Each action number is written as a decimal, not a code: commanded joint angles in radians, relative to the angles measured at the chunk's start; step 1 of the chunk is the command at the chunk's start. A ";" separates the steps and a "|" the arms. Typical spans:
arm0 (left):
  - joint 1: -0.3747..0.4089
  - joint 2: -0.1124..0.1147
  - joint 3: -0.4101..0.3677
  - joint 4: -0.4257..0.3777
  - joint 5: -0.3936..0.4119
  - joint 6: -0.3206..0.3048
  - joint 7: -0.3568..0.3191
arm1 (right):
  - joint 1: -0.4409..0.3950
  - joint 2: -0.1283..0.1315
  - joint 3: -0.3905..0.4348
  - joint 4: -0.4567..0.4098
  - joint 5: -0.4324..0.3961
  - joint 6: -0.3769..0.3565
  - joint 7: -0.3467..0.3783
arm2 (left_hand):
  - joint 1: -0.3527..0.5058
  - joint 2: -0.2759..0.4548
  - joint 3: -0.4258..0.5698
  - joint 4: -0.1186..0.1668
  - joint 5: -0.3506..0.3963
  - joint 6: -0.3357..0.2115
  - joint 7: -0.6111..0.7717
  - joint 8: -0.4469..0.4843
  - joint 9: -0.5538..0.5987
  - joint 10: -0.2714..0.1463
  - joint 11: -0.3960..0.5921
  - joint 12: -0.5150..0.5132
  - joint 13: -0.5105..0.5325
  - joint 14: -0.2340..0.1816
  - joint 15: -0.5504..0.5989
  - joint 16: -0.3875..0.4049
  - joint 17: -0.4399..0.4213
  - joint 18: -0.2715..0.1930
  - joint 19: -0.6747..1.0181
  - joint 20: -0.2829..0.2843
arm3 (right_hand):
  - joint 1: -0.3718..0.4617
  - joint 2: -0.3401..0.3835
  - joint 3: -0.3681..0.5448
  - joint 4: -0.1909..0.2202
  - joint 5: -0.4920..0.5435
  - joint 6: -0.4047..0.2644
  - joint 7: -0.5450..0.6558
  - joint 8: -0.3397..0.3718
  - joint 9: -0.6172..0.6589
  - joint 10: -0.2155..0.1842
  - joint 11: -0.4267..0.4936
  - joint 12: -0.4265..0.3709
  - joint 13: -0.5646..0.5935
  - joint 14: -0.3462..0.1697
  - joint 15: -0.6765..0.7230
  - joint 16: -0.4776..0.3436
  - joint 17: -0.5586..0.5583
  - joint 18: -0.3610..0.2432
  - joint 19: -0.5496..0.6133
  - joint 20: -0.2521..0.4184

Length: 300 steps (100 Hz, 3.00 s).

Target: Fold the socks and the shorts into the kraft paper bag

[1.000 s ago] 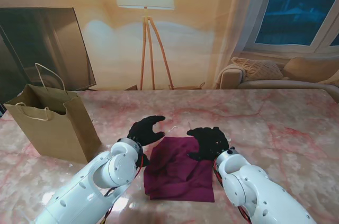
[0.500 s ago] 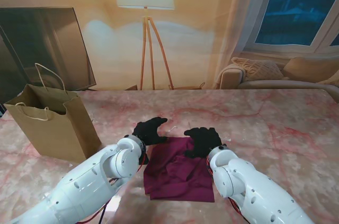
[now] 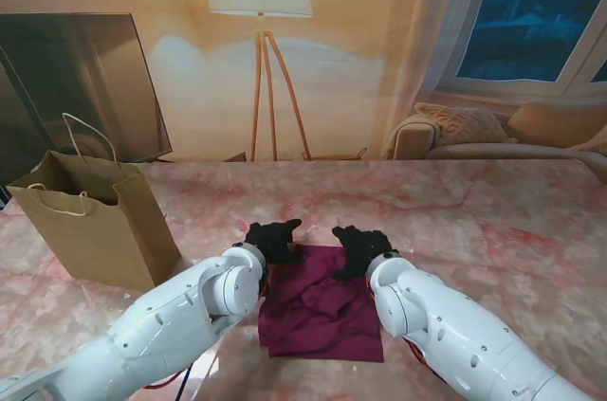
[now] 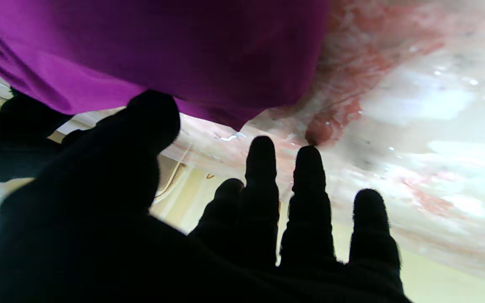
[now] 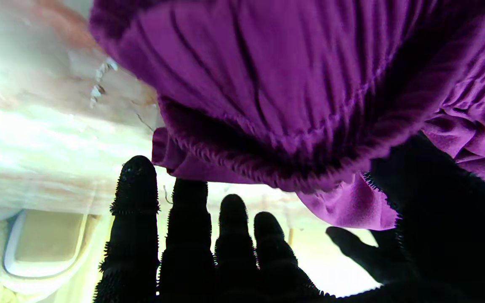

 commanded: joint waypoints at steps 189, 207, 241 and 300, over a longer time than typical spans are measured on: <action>0.343 0.138 -0.412 -0.453 0.113 -0.041 -0.094 | -0.039 -0.124 0.059 0.078 0.161 -0.189 -0.426 | -0.068 0.015 0.111 0.090 0.135 -0.053 0.085 0.079 -0.135 0.025 -0.290 -0.175 -0.074 0.002 -0.148 -0.084 0.017 0.028 0.009 0.045 | 0.307 -0.348 0.216 -0.226 0.690 -0.586 0.797 0.458 0.804 -0.149 0.419 0.311 0.726 -0.011 0.503 0.245 0.542 0.091 0.395 -0.230; 0.335 0.146 -0.418 -0.439 0.070 -0.077 -0.149 | -0.031 -0.126 0.057 0.100 0.162 -0.228 -0.445 | -0.059 -0.067 -0.069 0.000 0.043 -0.005 -0.015 0.037 -0.218 0.059 -0.447 -0.430 -0.131 -0.011 -0.317 -0.339 -0.002 -0.005 -0.095 0.029 | 0.306 -0.347 0.215 -0.226 0.689 -0.591 0.798 0.458 0.801 -0.153 0.419 0.313 0.716 -0.012 0.502 0.251 0.530 0.094 0.393 -0.228; 0.279 0.143 -0.378 -0.365 0.048 -0.076 -0.167 | -0.005 -0.141 0.039 0.167 0.179 -0.342 -0.504 | -0.025 -0.125 -0.006 -0.043 -0.002 0.014 -0.050 -0.001 0.018 -0.010 -0.250 -0.325 0.029 -0.006 -0.184 -0.232 -0.002 -0.002 -0.124 0.035 | 0.308 -0.351 0.219 -0.226 0.692 -0.604 0.796 0.459 0.800 -0.161 0.415 0.316 0.701 -0.016 0.499 0.260 0.504 0.091 0.382 -0.222; 0.276 0.108 -0.381 -0.332 0.179 -0.109 0.074 | 0.007 -0.151 0.041 0.178 0.124 -0.342 -0.624 | 0.187 -0.107 0.025 -0.081 0.442 -0.448 0.861 0.410 0.541 -0.144 -0.205 0.379 0.272 -0.021 0.156 0.116 0.075 0.018 0.136 0.114 | 0.309 -0.324 0.204 -0.218 0.703 -0.614 0.797 0.336 0.800 -0.169 0.397 0.311 0.654 -0.012 0.444 0.254 0.459 0.108 0.345 -0.195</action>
